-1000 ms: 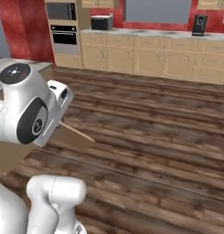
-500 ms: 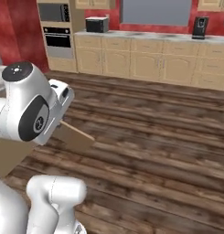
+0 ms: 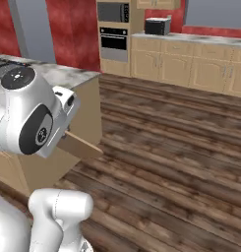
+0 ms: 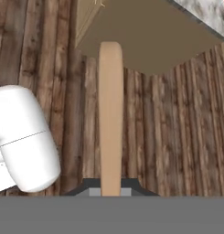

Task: Move the cutting board and knife to the sink. Then move spray from the cabinet to the counter.

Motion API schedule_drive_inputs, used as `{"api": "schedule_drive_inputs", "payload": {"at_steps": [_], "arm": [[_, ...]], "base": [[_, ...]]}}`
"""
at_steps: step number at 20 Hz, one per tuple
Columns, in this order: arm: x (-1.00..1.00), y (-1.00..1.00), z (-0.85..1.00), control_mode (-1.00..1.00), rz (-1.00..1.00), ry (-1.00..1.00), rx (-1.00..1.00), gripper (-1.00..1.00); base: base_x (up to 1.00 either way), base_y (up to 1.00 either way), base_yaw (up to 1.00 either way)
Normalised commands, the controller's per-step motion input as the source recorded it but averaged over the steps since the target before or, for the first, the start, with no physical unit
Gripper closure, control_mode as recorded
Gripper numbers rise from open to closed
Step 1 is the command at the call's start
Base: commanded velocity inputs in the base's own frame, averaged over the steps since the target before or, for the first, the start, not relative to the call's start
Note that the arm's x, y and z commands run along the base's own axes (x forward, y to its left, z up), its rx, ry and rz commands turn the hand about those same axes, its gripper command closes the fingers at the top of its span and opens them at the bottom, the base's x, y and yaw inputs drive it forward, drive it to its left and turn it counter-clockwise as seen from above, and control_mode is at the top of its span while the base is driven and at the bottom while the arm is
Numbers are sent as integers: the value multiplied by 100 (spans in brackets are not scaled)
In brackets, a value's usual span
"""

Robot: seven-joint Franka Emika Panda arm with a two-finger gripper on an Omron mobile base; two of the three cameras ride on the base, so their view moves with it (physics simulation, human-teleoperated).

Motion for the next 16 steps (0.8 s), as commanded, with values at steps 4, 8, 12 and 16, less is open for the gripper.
{"api": "schedule_drive_inputs", "payload": {"at_steps": [4,8,12,16], "arm": [[0,0,0,100,0,0,0,100],[0,0,0,100,0,0,0,100],[0,0,0,100,0,0,0,100],[0,0,0,100,0,0,0,100]], "base": [[-5,100,28],[14,100,20],[29,100,15],[11,98,44]]}}
